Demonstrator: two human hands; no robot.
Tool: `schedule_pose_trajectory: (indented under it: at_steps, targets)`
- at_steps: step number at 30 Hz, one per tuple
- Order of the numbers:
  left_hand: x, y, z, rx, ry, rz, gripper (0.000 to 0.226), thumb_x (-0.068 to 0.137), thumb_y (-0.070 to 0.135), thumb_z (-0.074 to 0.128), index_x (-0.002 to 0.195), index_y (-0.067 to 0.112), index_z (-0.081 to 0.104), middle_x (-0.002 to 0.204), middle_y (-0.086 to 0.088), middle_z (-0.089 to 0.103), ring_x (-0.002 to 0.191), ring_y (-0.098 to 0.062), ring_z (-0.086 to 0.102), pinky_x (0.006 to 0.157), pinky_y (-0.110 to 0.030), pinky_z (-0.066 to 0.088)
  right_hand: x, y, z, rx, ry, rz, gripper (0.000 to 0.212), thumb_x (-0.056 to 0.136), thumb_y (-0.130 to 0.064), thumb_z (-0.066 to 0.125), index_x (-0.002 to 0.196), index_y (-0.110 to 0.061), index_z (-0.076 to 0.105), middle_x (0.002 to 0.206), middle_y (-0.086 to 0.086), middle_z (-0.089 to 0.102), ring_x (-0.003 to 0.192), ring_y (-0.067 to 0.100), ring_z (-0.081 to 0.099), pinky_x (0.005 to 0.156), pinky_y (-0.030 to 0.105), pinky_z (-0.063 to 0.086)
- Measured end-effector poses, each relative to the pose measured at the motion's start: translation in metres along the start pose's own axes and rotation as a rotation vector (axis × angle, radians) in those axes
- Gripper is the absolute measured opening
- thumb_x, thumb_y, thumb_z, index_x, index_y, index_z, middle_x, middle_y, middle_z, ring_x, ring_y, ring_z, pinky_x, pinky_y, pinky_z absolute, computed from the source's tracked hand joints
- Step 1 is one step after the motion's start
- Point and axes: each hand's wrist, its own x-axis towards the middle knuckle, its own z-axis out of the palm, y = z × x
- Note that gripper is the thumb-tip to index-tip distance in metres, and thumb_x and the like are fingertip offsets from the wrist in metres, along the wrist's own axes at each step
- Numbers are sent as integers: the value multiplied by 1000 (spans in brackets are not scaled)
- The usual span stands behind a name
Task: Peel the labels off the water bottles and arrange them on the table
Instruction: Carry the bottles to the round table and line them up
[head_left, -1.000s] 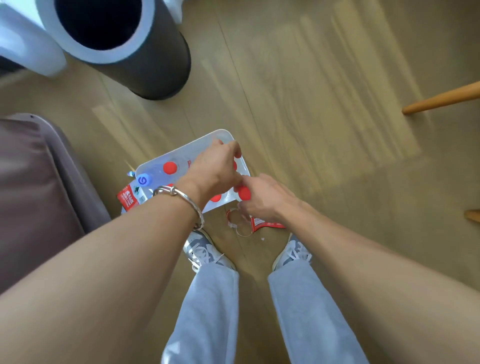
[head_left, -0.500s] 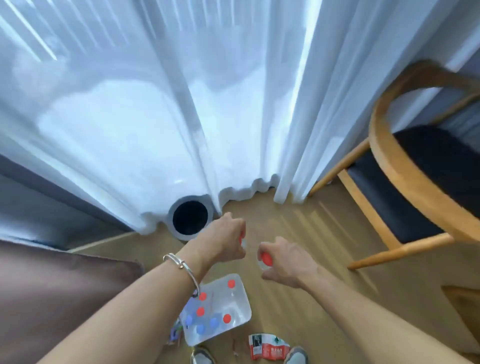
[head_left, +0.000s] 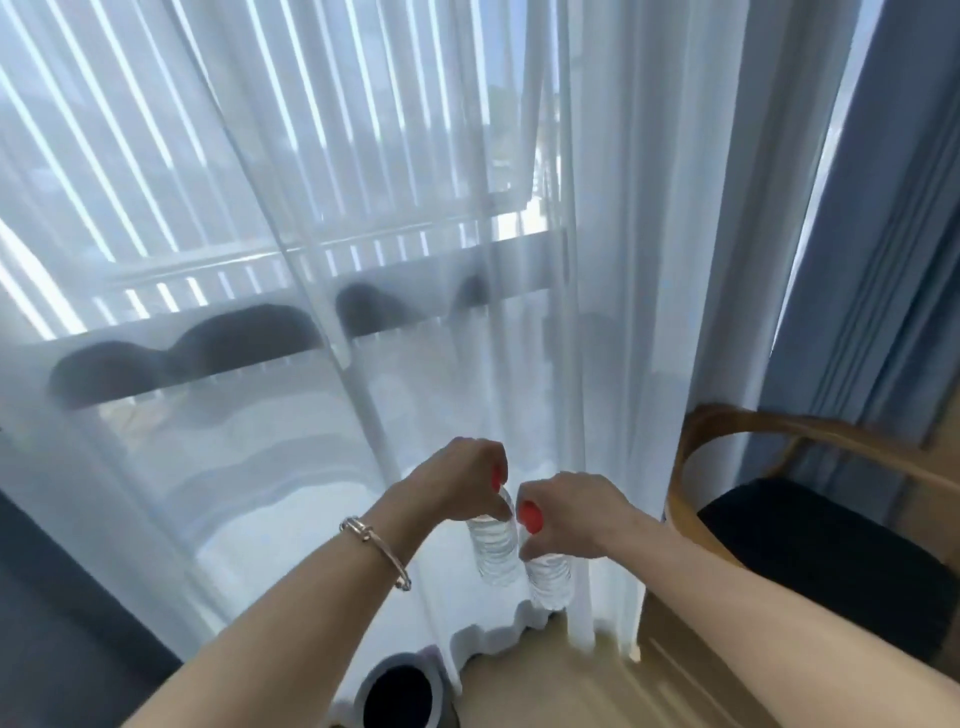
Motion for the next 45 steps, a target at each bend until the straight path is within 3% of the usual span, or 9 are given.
schedule_pose_trajectory:
  at_steps: [3, 9, 13, 19, 22, 30, 37, 41, 45]
  targets:
    - [3, 12, -31, -12, 56, 23, 33, 73, 28, 81, 100, 19, 65, 99, 2, 66, 86, -14, 54, 71, -26, 48, -4, 2, -38, -16, 60, 23, 41, 76, -56, 70, 107, -31, 59, 88, -9, 56, 83, 16, 55, 71, 30, 44]
    - [0, 34, -74, 8, 93, 115, 26, 74, 28, 81, 92, 24, 63, 85, 9, 60, 79, -11, 54, 60, -21, 43, -14, 4, -89, -51, 143, 69, 43, 76, -59, 71, 105, -30, 60, 96, -9, 64, 85, 14, 57, 74, 29, 47]
    - [-6, 40, -100, -124, 159, 172, 23, 74, 23, 82, 92, 22, 67, 81, 12, 59, 75, -9, 55, 60, -17, 42, -26, 6, -113, 18, 198, 121, 39, 75, -59, 72, 96, -30, 58, 94, -8, 63, 87, 14, 58, 75, 30, 49]
    - [-24, 43, -119, -423, 237, 265, 29, 70, 13, 85, 93, 23, 70, 86, 8, 66, 88, -17, 63, 87, -33, 54, -52, -13, -133, 27, 273, 198, 40, 78, -56, 72, 98, -23, 61, 91, -5, 63, 84, 15, 59, 70, 28, 46]
    - [-36, 34, -110, -492, 248, 292, 30, 69, 13, 86, 92, 25, 72, 88, 6, 68, 91, -20, 65, 89, -35, 55, -66, -26, -127, 92, 265, 250, 33, 79, -50, 74, 90, -22, 58, 87, -5, 60, 81, 15, 58, 65, 26, 42]
    - [-59, 24, -70, -469, 101, 432, 29, 71, 16, 84, 100, 16, 76, 89, 3, 72, 89, -18, 68, 79, -26, 54, -113, -56, -84, 358, 264, 463, 36, 73, -44, 79, 87, -14, 65, 81, 0, 60, 70, 14, 53, 63, 28, 41]
    - [-72, 76, -72, -390, 112, 618, 22, 73, 19, 82, 93, 12, 75, 89, 0, 71, 83, -16, 64, 74, -30, 53, -171, -58, -98, 296, 286, 590, 35, 77, -48, 75, 97, -22, 65, 95, -2, 64, 88, 17, 63, 77, 34, 54]
    - [-78, 120, -54, -208, 88, 734, 14, 81, 25, 77, 88, 15, 72, 76, 7, 62, 70, -8, 55, 53, -12, 38, -209, -42, -101, 258, 293, 674, 34, 77, -46, 75, 98, -21, 66, 99, -2, 65, 89, 17, 63, 78, 35, 54]
    - [-79, 181, -22, 4, 17, 819, 17, 86, 25, 69, 92, 9, 74, 79, 2, 66, 74, -16, 59, 72, -28, 53, -261, -10, -96, 222, 264, 764, 33, 79, -45, 72, 97, -20, 63, 99, 0, 63, 81, 15, 59, 63, 28, 45]
